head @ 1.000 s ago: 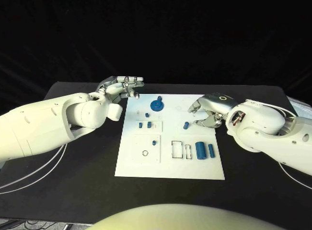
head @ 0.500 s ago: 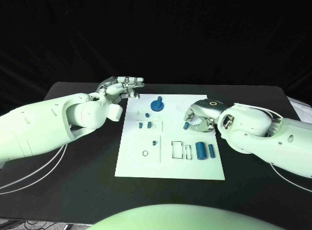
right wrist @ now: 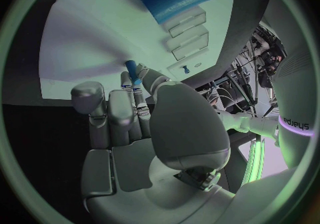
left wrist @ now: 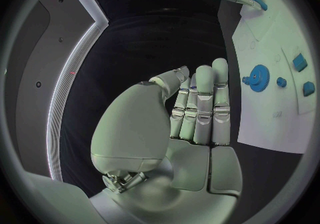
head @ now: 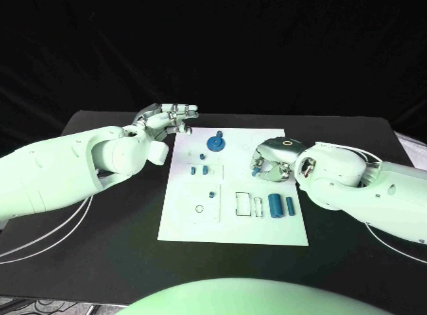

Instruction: Assemble the parts on the task board

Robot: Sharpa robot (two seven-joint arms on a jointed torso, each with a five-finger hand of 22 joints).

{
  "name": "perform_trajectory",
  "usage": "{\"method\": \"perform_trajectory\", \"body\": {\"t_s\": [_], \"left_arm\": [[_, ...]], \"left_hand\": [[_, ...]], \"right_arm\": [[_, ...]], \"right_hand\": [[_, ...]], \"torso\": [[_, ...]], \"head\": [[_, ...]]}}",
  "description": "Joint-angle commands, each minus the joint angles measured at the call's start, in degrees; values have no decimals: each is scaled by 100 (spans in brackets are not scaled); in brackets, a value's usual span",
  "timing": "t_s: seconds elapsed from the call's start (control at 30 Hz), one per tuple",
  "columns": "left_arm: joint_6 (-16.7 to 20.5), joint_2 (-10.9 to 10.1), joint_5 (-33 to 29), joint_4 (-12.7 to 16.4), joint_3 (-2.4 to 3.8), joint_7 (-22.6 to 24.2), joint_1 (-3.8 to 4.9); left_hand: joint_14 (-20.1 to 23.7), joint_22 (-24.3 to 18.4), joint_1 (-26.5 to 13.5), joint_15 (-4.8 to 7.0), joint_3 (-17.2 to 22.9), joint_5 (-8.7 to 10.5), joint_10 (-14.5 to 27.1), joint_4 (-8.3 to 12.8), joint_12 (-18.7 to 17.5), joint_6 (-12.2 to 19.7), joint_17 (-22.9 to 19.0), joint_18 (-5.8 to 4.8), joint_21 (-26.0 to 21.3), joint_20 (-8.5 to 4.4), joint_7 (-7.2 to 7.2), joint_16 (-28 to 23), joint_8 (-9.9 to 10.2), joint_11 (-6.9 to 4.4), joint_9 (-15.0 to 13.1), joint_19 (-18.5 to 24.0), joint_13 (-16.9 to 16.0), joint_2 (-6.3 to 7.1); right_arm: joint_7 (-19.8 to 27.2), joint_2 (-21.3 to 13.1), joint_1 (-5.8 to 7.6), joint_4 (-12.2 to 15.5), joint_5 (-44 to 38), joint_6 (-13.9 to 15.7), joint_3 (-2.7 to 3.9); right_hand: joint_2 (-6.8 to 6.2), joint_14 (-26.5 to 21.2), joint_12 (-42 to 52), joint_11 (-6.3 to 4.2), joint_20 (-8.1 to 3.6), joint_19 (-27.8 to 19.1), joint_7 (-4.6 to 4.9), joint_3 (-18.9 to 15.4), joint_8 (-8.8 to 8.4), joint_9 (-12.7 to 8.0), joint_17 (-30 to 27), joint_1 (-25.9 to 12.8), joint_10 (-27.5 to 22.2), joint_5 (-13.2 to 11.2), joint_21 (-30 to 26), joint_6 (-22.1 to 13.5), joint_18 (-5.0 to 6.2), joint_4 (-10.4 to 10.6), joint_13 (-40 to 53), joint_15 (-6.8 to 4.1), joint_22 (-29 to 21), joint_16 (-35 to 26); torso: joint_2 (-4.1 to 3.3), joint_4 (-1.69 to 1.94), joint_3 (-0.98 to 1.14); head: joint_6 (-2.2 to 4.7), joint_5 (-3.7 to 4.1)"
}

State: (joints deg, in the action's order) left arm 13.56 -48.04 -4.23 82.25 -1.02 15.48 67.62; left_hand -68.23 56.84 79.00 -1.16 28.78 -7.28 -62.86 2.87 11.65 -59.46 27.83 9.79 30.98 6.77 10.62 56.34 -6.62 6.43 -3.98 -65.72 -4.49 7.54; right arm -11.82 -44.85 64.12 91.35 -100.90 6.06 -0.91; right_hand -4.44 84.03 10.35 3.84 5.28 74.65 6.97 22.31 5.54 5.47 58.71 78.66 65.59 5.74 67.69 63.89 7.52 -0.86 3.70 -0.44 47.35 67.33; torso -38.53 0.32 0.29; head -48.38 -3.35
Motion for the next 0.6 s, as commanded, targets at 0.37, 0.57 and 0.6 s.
{"method": "perform_trajectory", "body": {"t_s": [0.37, 0.57, 0.6], "left_arm": [[-133, 16, 34, 1, 3, -3, 0], [-144, 19, 35, -12, 2, -9, 0], [-145, 19, 35, -15, 2, -10, -1]], "left_hand": [[28, -5, 6, -12, -36, 5, 21, -1, 39, -3, -5, 65, -32, 7, 9, -18, -20, 5, 3, 51, -1, -46], [30, -7, 10, -11, -39, 4, 24, 4, 47, -3, -11, 66, -36, 7, 9, -19, -23, 4, 3, 52, -1, -50], [30, -7, 11, -11, -39, 4, 24, 5, 48, -3, -11, 66, -36, 7, 9, -19, -23, 4, 3, 52, -1, -50]], "right_arm": [[-124, 67, -14, -58, -170, 509, -8], [-146, -83, -7, 185, -57, 885, 32], [-150, -126, 3, 250, -8, 921, 47]], "right_hand": [[163, 179, 0, -56, -40, 116, -25, 151, 92, 68, 112, 9, 252, -177, 132, 204, -30, -7, 25, -89, 185, 119], [183, 183, -17, -78, -62, 147, -36, 205, 112, 90, 137, 35, 323, -201, 176, 250, -39, -34, 28, -113, 250, 151], [183, 184, -20, -78, -64, 147, -35, 210, 113, 92, 142, 38, 327, -202, 177, 252, -39, -37, 28, -115, 250, 155]], "torso": [[3, -1, -3], [4, 0, 3], [6, 1, 2]], "head": [[7, 41], [13, 44], [12, 44]]}}
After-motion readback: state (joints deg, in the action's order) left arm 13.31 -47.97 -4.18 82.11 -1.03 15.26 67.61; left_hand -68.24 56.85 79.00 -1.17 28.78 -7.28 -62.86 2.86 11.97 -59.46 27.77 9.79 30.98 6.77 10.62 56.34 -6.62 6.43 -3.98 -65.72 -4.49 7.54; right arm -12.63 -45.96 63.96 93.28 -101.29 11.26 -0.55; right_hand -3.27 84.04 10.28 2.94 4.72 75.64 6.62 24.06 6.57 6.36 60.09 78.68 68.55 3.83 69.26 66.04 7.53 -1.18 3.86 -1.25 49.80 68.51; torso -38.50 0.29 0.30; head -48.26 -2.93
